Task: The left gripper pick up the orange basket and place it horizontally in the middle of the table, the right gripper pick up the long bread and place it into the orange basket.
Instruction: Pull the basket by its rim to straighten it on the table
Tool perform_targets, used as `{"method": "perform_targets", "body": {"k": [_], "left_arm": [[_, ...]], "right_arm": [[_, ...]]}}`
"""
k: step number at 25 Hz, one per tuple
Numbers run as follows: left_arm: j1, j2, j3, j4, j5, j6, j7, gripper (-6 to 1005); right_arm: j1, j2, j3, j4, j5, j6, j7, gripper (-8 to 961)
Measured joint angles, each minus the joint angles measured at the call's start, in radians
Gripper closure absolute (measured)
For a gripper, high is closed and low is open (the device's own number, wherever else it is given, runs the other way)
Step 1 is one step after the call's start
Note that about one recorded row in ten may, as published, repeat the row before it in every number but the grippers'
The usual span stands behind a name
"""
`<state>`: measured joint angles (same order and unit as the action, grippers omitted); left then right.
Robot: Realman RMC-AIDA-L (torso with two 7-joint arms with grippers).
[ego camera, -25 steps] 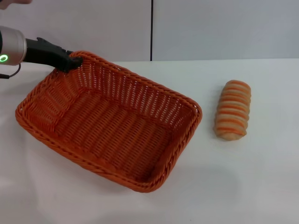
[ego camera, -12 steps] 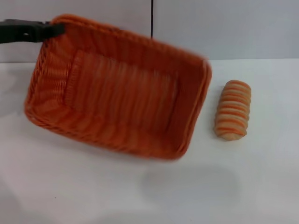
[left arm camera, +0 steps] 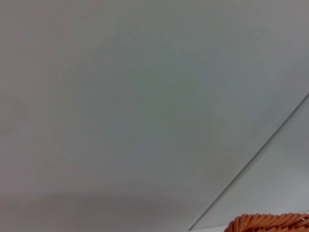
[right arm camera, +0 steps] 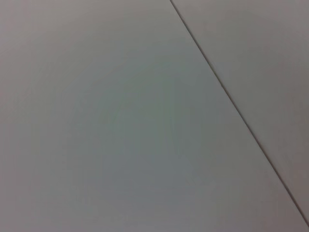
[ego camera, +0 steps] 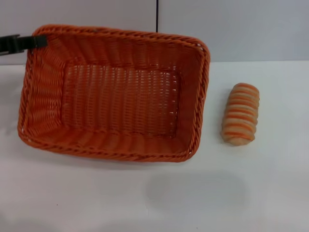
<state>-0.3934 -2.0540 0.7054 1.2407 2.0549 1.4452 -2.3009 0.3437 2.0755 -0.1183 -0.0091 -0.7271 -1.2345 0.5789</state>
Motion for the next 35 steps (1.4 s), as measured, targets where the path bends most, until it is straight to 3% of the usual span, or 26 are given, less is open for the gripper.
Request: {"method": "perform_targets", "body": {"k": [11, 16, 35], "left_arm": [[0.089, -0.007, -0.003, -0.033, -0.074, 0.004, -0.026, 765], [0.126, -0.013, 0.025, -0.104, -0.085, 0.006, -0.024, 755], [0.140, -0.008, 0.084, -0.133, -0.102, 0.057, -0.003, 717]], "right_arm": [[0.001, -0.002, -0.001, -0.002, 0.000, 0.013, 0.000, 225], [0.000, -0.002, -0.001, -0.005, 0.000, 0.026, -0.003, 225], [-0.002, -0.002, -0.023, -0.004, 0.000, 0.041, -0.004, 226]]}}
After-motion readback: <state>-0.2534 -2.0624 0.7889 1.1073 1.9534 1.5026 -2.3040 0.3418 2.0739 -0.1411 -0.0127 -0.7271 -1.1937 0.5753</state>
